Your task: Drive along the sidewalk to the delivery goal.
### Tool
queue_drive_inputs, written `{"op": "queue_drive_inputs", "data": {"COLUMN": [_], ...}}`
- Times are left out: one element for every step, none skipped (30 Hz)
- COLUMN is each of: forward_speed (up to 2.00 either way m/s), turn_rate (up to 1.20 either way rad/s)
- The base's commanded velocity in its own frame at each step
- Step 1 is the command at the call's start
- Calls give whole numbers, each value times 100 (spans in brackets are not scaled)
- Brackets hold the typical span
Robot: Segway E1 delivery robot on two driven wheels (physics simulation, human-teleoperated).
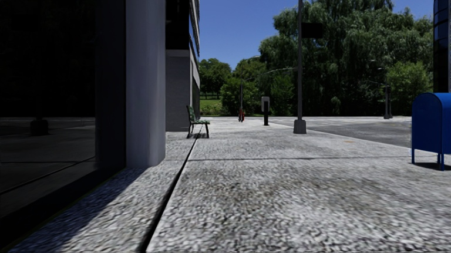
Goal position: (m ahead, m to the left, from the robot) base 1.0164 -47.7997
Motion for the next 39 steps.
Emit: {"op": "queue_drive_inputs", "data": {"forward_speed": [200,200,200,200,200,200,200,200,200,200,200,200,200,200,200,200,200,200,200,200,200,200,200,200,200,200,200,200,200,200,200,200,200,200,200,200,200,200,200], "turn_rate": [0,0,0,0,0,0,0,0,0,0,0,0,0,0,0,0,0,0,0,0,0,-7,-51,-75,-75,0,0,0,0,0,0,0,0,0,0,0,0,0,0]}}
